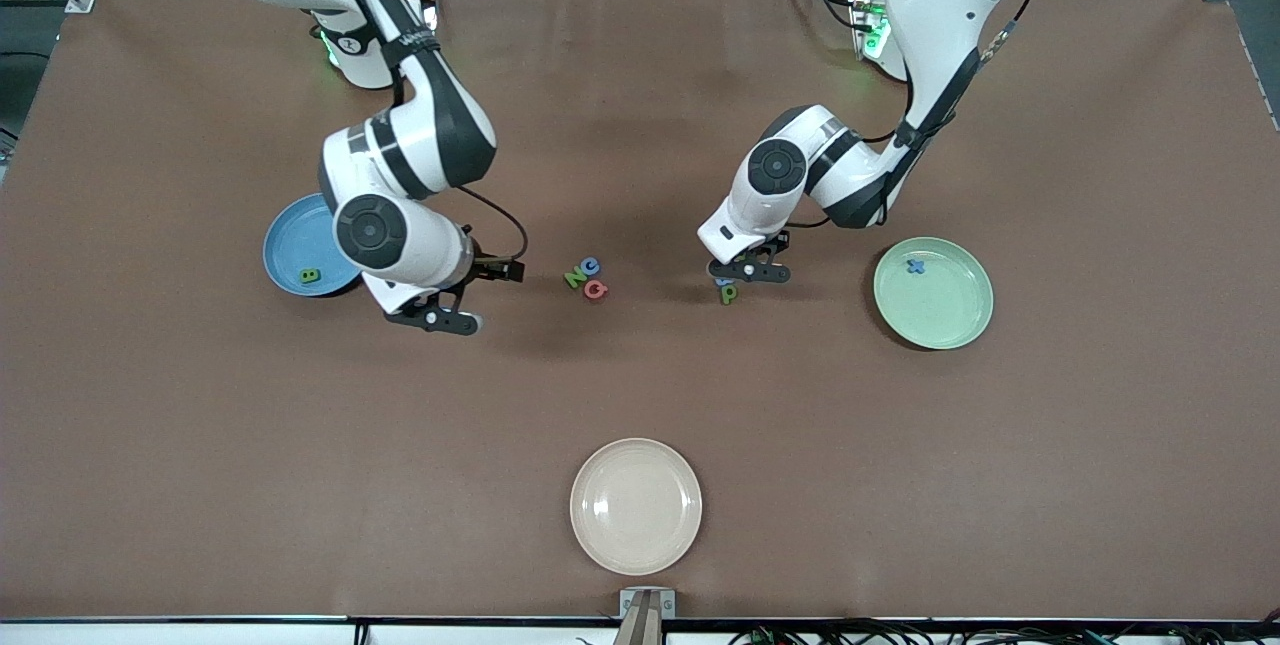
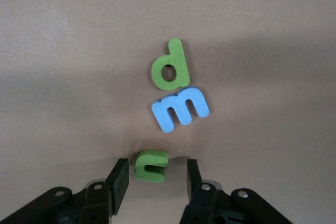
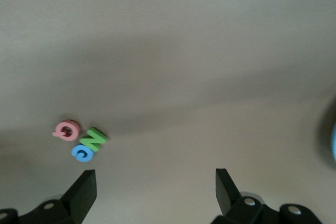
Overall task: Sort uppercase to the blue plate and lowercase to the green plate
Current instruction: 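Release the B on the blue plate, then reach both grippers to letters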
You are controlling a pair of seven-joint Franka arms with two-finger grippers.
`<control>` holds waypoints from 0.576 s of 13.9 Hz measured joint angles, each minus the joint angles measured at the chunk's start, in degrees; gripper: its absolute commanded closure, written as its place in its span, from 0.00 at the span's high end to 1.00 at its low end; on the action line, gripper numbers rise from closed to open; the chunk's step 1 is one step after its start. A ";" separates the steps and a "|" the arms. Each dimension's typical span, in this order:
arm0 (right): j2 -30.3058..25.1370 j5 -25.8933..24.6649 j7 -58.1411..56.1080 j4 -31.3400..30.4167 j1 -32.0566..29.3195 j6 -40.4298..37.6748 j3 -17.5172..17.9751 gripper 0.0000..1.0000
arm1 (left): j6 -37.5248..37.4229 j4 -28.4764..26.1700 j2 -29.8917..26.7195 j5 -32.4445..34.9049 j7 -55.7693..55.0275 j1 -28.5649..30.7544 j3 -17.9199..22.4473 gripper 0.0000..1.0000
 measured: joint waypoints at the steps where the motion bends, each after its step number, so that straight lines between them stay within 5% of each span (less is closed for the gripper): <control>1: 0.30 -0.04 0.05 0.44 0.03 0.02 -0.11 1.00 | 0.00 0.01 0.12 0.00 -0.04 -0.20 0.00 0.40; 8: 1.09 -4.04 0.00 1.22 1.35 1.65 -0.45 1.00 | 0.00 0.20 0.23 0.01 -0.09 -0.44 0.14 0.04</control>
